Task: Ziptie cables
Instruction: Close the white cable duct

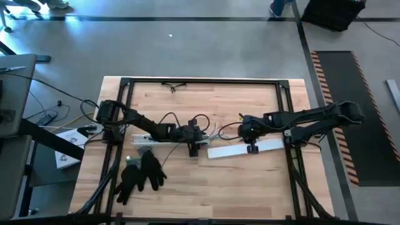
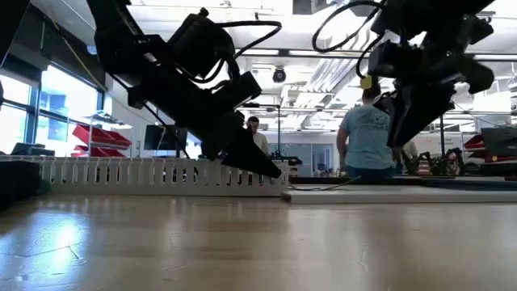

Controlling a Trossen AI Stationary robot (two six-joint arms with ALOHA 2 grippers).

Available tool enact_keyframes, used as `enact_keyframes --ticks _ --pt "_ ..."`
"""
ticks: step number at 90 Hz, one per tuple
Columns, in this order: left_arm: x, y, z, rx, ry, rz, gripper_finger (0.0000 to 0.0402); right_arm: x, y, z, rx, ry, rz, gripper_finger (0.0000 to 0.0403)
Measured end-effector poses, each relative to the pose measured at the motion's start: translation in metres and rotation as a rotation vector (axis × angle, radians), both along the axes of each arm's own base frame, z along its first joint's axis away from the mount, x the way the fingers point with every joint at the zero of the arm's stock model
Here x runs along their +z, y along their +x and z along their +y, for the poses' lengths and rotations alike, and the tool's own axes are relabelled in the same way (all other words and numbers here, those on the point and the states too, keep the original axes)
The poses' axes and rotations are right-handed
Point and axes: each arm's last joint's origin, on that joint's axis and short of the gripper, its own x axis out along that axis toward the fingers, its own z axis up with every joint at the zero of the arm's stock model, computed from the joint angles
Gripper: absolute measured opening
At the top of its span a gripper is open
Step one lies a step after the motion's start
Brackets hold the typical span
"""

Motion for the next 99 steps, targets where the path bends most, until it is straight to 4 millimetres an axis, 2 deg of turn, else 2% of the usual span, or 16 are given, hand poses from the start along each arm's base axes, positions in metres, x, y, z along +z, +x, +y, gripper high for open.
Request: enact_keyframes --ticks 8,22,32,40,57,77,99 --pt "0.000 0.000 0.000 0.001 -0.001 0.000 0.0207 0.001 0.002 0.002 0.051 0.029 -0.022 0.0100" --pt "0.000 0.000 0.000 0.001 -0.001 0.001 0.0207 -0.002 0.005 0.011 0.122 0.053 -0.041 0.0187" --pt "0.000 0.000 0.000 0.003 0.000 0.002 0.0207 -0.015 0.000 0.019 0.100 0.062 -0.040 0.0248" --pt "0.000 0.000 0.000 0.009 0.004 0.001 0.0207 -0.027 -0.003 0.024 0.050 0.061 -0.079 0.0275" --pt "0.003 -0.001 0.000 0.013 0.004 -0.004 0.0207 -0.050 -0.013 0.032 0.010 0.043 -0.203 0.0286" --pt "0.006 -0.002 0.001 0.015 0.004 -0.009 0.0207 -0.062 -0.020 0.032 0.040 -0.005 -0.330 0.0286" --pt "0.006 -0.002 0.001 0.015 0.004 -0.010 0.0207 -0.088 -0.034 0.029 0.064 -0.044 -0.281 0.0286"
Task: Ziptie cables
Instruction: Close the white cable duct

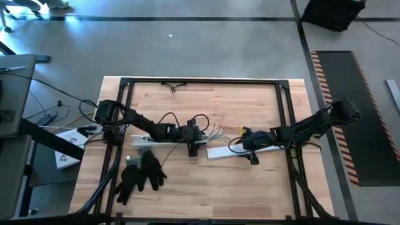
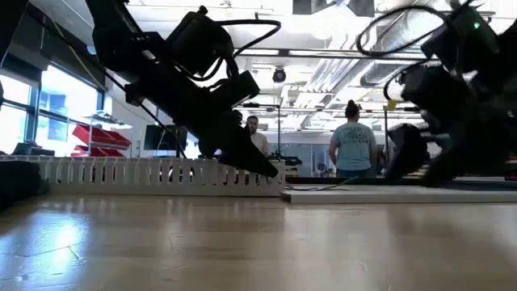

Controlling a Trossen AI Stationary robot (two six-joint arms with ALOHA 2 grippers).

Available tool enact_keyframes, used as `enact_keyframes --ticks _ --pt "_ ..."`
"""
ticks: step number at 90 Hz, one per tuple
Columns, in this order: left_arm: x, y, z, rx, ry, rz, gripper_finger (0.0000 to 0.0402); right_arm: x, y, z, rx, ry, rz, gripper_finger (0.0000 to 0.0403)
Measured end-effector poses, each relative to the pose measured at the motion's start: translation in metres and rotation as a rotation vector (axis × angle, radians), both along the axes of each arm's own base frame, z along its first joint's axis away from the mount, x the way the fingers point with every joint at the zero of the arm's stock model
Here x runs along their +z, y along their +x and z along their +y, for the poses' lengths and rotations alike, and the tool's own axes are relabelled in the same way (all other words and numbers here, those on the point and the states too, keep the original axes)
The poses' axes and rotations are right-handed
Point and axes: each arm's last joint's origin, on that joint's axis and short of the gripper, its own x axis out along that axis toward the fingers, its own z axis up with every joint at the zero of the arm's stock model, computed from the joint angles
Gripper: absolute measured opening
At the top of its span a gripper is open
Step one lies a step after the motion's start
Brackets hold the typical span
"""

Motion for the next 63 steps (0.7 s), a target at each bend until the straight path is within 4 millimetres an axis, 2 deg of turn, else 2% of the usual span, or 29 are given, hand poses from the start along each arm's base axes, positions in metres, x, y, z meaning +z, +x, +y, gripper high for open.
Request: enact_keyframes --ticks 16,27,39,63 --pt "0.000 0.000 0.000 0.002 0.001 -0.002 0.0207 -0.013 0.000 0.000 -0.028 0.004 0.053 0.0284" --pt "0.003 0.000 0.000 0.003 0.001 -0.010 0.0207 -0.020 0.002 0.000 -0.058 0.018 0.080 0.0260" --pt "0.019 -0.001 0.000 0.026 0.022 -0.062 0.0207 -0.023 0.003 0.000 -0.095 0.037 0.087 0.0206" --pt "0.064 -0.008 0.001 0.016 0.050 -0.192 0.0207 -0.017 0.005 0.000 -0.133 0.069 0.082 0.0204"
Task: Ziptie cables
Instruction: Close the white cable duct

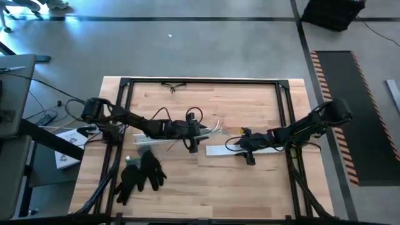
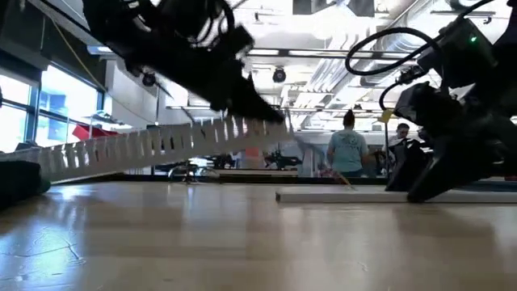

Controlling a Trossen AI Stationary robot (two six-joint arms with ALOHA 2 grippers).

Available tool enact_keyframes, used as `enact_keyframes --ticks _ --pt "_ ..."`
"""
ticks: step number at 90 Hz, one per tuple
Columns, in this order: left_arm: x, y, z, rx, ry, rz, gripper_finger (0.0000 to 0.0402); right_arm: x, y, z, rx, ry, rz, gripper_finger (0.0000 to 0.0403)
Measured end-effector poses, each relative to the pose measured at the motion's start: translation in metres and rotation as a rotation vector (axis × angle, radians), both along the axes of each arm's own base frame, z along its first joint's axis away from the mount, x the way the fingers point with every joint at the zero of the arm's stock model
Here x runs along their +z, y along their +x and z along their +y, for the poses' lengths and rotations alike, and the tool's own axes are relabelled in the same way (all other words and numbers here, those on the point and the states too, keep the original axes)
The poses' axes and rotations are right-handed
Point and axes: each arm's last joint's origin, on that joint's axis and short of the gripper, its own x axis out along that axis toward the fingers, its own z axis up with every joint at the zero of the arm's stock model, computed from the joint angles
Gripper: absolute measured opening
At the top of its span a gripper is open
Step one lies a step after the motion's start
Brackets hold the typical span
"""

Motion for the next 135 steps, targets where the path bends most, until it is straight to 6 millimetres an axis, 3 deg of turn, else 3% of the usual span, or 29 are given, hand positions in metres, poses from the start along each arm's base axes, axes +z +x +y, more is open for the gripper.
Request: enact_keyframes --ticks 11,31,44,69,82,106,135 --pt "0.002 -0.002 0.000 -0.001 0.000 0.011 0.0207 0.004 0.004 0.001 -0.003 0.004 0.005 0.0204" --pt "-0.027 -0.002 0.000 0.002 -0.007 0.166 0.0207 0.006 0.006 0.001 0.014 -0.013 0.024 0.0204" --pt "-0.032 -0.001 0.001 -0.006 -0.017 0.175 0.0211 0.006 0.006 0.001 0.016 -0.014 0.023 0.0204" --pt "-0.036 -0.002 0.008 -0.041 -0.080 0.215 0.0279 0.006 0.006 0.001 0.012 -0.020 0.021 0.0204" --pt "-0.034 -0.002 0.007 -0.043 -0.081 0.209 0.0293 0.006 0.006 0.001 0.011 -0.021 0.021 0.0204" --pt "0.003 -0.008 -0.002 -0.035 -0.057 0.106 0.0294 0.014 0.008 0.001 0.019 -0.009 -0.006 0.0204" --pt "0.051 -0.040 0.000 0.122 0.031 0.077 0.0294 0.043 0.026 0.007 0.136 0.013 -0.013 0.0204"
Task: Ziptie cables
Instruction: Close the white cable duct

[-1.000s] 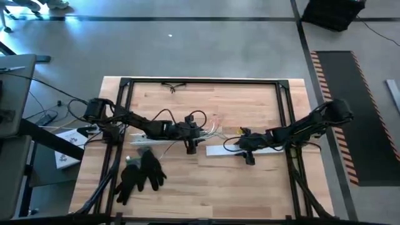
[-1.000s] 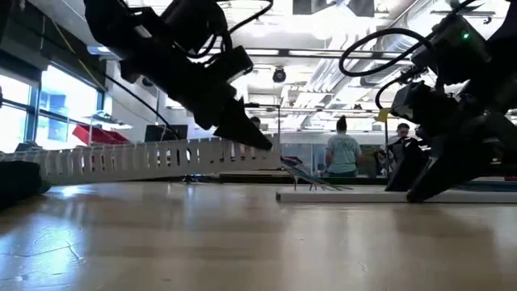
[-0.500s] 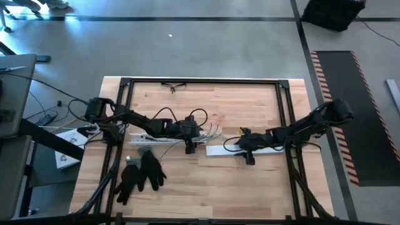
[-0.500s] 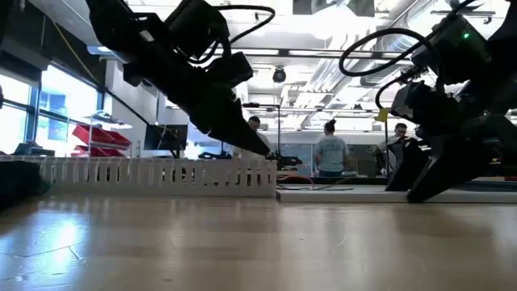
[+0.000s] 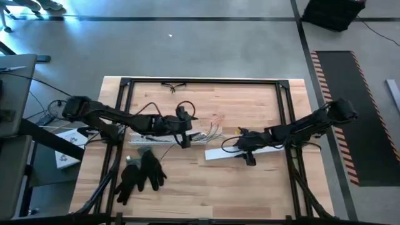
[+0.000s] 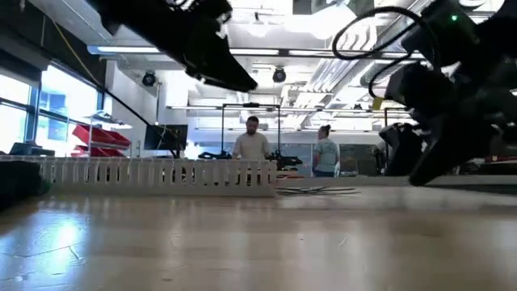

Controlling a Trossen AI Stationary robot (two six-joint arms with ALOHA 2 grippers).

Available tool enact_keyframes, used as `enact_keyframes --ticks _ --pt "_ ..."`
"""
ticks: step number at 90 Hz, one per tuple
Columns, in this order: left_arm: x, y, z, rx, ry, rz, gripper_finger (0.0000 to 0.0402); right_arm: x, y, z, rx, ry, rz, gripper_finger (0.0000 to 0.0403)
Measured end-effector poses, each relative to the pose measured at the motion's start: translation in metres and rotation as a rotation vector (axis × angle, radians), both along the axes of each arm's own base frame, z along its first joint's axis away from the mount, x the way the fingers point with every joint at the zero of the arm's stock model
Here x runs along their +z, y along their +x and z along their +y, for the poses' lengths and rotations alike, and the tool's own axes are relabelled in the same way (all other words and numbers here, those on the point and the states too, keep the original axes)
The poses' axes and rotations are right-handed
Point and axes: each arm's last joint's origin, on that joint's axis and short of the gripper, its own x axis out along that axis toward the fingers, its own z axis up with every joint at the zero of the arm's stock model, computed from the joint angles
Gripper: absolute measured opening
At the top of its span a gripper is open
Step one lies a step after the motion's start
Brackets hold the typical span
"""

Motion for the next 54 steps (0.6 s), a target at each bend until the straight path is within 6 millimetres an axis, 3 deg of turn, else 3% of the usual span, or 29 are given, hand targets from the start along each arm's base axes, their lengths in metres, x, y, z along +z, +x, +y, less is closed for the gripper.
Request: enact_keyframes --ticks 12,29,54 --pt "0.007 -0.009 0.001 0.023 -0.012 0.013 0.0294 0.016 0.013 0.002 0.032 -0.018 -0.044 0.0204" --pt "-0.003 -0.008 0.000 0.009 -0.048 0.069 0.0294 0.037 0.025 0.003 0.018 -0.111 -0.021 0.0204" --pt "-0.033 0.005 -0.003 -0.046 -0.086 0.176 0.0294 0.060 0.014 -0.009 -0.098 -0.242 0.055 0.0204"
